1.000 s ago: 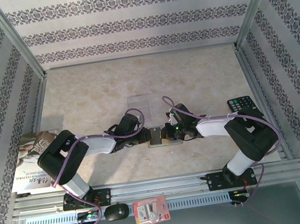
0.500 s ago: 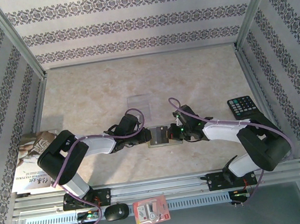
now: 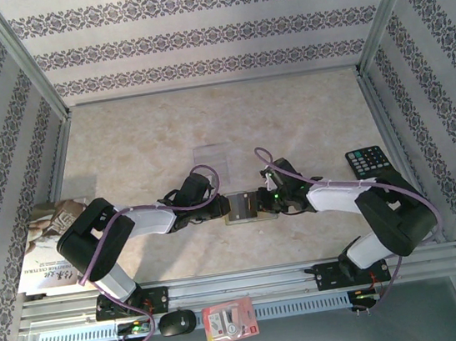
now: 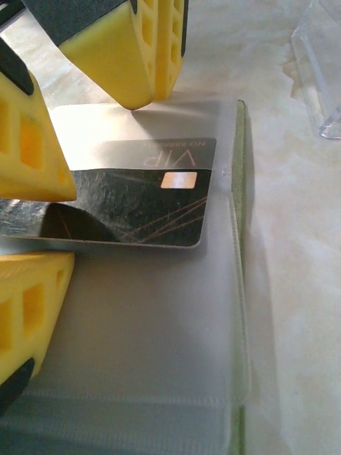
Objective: Take the credit cards out of the card holder
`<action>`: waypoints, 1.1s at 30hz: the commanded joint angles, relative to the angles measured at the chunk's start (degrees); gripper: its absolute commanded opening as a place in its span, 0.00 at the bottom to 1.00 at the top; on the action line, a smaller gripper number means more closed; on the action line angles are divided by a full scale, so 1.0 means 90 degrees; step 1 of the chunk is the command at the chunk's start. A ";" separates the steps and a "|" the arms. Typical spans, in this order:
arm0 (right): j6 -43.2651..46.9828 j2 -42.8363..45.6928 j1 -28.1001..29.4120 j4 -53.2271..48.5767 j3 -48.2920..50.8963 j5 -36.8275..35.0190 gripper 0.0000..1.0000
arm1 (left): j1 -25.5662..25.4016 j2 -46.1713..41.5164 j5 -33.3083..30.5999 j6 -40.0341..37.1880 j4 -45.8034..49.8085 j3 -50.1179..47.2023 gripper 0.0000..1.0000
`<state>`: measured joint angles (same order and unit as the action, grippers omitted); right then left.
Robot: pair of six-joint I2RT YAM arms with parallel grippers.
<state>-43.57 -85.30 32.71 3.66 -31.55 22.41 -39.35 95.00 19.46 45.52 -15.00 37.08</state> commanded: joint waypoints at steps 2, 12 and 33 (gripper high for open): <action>0.0020 -0.0155 -0.0064 0.0120 0.0020 0.0154 0.20 | -0.0041 0.0187 0.0318 0.0050 0.0217 -0.0148 0.20; 0.0280 0.0688 -0.0280 -0.0656 0.0302 -0.0642 0.00 | -0.0047 0.0049 0.0225 0.0032 0.0268 -0.0185 0.20; 0.2034 0.2221 -0.0314 -0.1963 -0.0108 -0.0841 0.00 | 0.0027 -0.0218 0.0375 -0.0140 0.0313 0.0126 0.35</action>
<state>-29.85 -66.32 30.20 -10.72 -30.26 14.41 -39.27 94.59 21.04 45.12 -14.98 37.54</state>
